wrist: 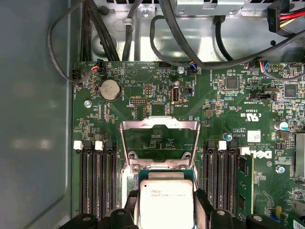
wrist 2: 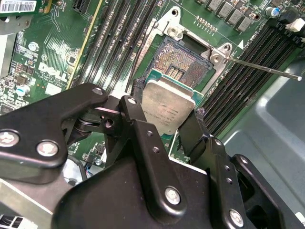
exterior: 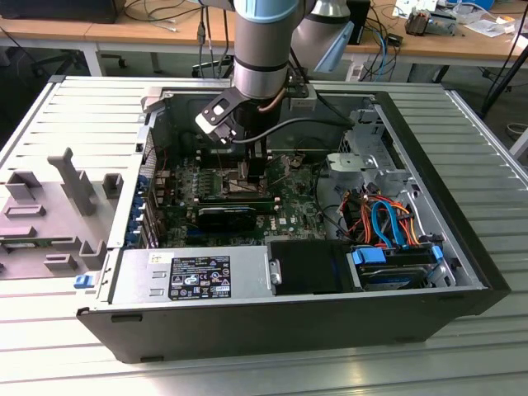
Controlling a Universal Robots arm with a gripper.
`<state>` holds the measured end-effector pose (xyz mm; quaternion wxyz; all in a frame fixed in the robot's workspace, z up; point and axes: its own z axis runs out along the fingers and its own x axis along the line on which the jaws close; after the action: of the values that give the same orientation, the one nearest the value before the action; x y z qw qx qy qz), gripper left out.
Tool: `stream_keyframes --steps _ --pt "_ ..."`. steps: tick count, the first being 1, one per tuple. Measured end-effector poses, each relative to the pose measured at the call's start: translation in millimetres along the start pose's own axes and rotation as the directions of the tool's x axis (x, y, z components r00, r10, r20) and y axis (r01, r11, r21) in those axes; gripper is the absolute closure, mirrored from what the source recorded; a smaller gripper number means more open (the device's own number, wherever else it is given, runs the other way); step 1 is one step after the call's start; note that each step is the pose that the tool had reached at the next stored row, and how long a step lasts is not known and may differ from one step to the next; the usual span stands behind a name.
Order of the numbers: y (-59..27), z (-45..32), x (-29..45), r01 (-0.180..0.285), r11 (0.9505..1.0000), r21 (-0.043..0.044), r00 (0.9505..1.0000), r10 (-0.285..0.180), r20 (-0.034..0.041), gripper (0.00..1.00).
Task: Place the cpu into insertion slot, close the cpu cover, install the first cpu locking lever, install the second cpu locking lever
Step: 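Place the cpu into insertion slot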
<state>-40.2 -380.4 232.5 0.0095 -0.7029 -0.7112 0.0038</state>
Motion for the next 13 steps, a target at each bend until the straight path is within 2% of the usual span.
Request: stream_keyframes --steps 2,4,13 --pt "0.0 0.4 0.0 0.0 1.0 0.0 1.0 0.0 0.0 0.45" --pt "0.1 4.3 0.0 0.0 1.0 0.0 1.0 0.0 0.0 0.45" --pt "0.1 7.6 0.0 0.0 1.0 -0.0001 1.0 0.0 -0.0002 0.45"
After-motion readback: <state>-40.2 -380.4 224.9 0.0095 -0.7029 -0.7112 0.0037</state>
